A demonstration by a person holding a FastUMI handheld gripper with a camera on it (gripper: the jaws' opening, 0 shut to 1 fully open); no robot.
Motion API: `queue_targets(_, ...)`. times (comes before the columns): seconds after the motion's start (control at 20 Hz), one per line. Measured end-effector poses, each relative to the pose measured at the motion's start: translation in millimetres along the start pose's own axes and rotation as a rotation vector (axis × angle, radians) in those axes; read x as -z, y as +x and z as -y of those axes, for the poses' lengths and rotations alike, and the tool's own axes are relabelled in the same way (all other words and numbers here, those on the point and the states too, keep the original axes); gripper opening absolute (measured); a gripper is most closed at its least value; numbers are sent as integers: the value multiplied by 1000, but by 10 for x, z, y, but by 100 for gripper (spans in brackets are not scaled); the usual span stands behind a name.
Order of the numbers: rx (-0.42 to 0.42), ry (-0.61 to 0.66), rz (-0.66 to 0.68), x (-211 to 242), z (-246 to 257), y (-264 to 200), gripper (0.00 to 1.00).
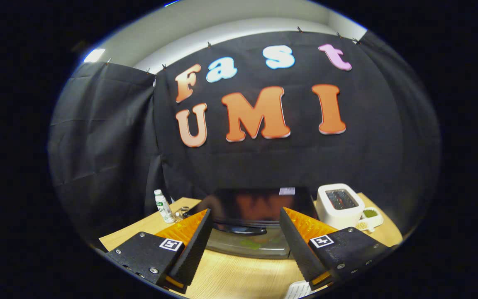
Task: Open the toaster oven, put the food inside, and close the toaster oven door.
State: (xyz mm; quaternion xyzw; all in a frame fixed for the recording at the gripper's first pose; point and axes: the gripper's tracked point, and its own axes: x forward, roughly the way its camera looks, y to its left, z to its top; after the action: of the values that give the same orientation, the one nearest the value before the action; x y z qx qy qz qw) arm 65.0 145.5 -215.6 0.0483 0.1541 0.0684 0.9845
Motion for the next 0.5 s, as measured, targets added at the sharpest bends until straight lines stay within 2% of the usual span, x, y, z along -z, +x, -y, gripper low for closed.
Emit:
queue_targets(0.25,8,-32,209,-965,131,-681,98)
queue_targets(0.5,96,-90,268,-1411,499,-1170,98)
